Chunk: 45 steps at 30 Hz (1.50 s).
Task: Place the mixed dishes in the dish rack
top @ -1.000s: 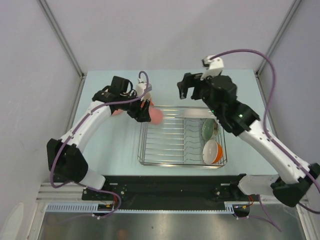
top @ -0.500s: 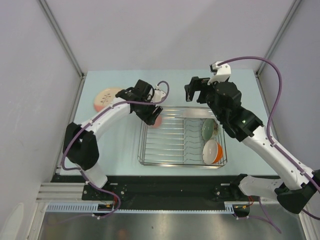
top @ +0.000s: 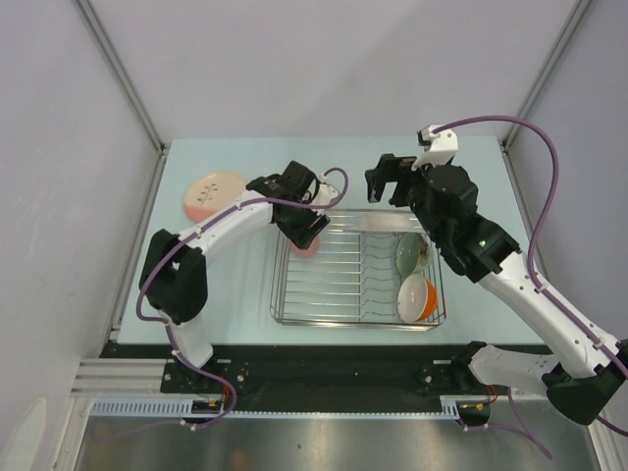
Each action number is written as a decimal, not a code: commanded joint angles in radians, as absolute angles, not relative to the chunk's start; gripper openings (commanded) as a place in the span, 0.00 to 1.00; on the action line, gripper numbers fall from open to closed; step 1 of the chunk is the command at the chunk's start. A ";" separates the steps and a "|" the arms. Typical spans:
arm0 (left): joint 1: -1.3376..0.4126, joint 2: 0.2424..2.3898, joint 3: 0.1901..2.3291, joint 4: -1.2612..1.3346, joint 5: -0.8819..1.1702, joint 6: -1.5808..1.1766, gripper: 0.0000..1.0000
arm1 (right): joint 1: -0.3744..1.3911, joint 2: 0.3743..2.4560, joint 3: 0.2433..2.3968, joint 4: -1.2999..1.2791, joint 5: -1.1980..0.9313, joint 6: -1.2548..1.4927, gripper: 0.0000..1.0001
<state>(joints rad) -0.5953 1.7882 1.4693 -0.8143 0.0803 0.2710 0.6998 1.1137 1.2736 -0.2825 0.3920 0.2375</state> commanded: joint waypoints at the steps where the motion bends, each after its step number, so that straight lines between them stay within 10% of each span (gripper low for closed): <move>1: -0.604 1.799 1.502 -0.818 0.067 0.281 0.70 | 0.698 1.095 1.272 -0.264 0.393 0.262 1.00; 5: -0.604 1.772 1.497 -0.804 0.066 0.278 1.00 | 0.698 1.098 1.272 -0.275 0.387 0.262 1.00; 25: -0.588 1.422 1.592 -0.875 0.078 0.285 1.00 | 0.696 1.167 1.288 -0.291 0.405 0.258 1.00; 45: 0.040 1.460 1.126 -0.428 0.086 0.121 0.98 | 0.926 1.284 1.335 -0.147 0.479 0.135 1.00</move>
